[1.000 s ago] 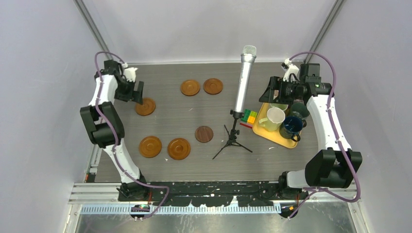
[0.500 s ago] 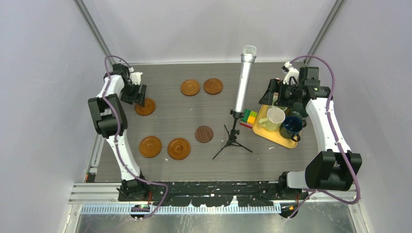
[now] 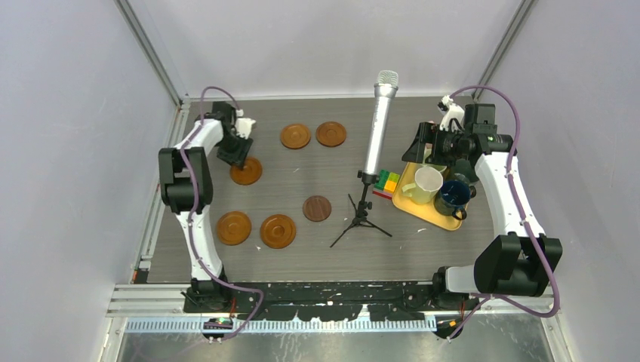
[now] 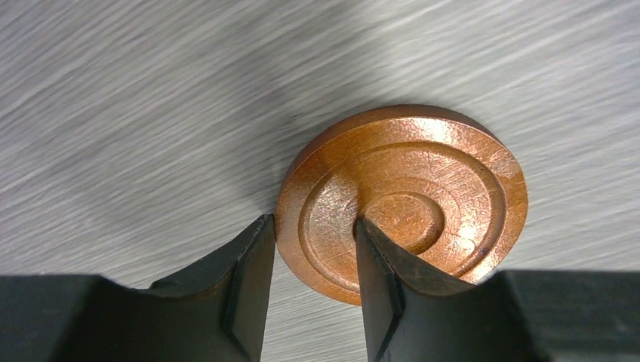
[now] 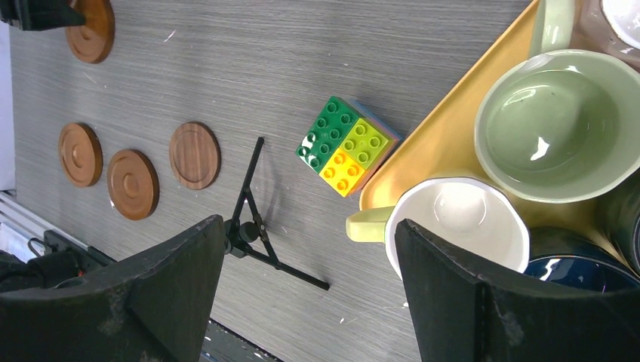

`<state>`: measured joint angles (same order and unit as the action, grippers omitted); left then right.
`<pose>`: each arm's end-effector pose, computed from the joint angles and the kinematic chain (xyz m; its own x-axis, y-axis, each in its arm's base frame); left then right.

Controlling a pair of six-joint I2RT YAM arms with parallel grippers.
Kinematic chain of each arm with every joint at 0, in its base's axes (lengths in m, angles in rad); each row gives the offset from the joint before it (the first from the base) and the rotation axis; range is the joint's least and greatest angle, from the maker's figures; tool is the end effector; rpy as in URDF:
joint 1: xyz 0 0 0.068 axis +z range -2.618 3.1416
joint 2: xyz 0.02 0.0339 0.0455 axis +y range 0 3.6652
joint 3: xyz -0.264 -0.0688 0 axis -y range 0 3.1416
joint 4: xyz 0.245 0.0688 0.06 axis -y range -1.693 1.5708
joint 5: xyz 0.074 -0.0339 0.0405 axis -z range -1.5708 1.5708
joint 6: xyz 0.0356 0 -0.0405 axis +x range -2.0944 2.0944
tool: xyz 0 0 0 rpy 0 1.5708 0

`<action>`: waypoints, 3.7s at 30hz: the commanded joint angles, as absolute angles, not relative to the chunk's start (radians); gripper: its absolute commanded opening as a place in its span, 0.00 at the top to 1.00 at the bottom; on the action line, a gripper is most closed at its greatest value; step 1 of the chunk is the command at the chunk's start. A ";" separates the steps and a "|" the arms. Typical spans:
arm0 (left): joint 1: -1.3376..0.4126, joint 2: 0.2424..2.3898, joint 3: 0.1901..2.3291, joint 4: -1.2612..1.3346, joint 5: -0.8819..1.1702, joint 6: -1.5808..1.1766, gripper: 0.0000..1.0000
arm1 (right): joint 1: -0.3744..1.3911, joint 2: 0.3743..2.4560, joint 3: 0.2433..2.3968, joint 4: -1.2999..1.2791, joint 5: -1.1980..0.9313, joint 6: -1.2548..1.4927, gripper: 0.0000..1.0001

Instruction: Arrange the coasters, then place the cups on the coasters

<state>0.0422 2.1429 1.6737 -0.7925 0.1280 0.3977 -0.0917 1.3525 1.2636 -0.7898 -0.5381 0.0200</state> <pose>0.4416 0.0141 0.1741 -0.8787 0.3474 -0.3275 0.3658 0.9307 0.0057 0.2794 -0.0074 0.3287 -0.7715 0.0882 -0.6301 -0.2317 0.8834 0.4073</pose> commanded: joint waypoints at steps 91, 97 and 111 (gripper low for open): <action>0.205 1.583 1.123 -0.981 0.335 0.756 0.11 | -0.107 1.286 1.219 -0.762 -0.623 -0.045 0.14; 0.206 1.561 1.016 -0.917 0.317 0.779 0.16 | -0.107 1.292 1.221 -0.763 -0.624 -0.041 0.14; 0.140 1.562 0.868 -0.736 0.245 0.695 0.36 | -0.108 1.307 1.224 -0.763 -0.622 -0.037 0.14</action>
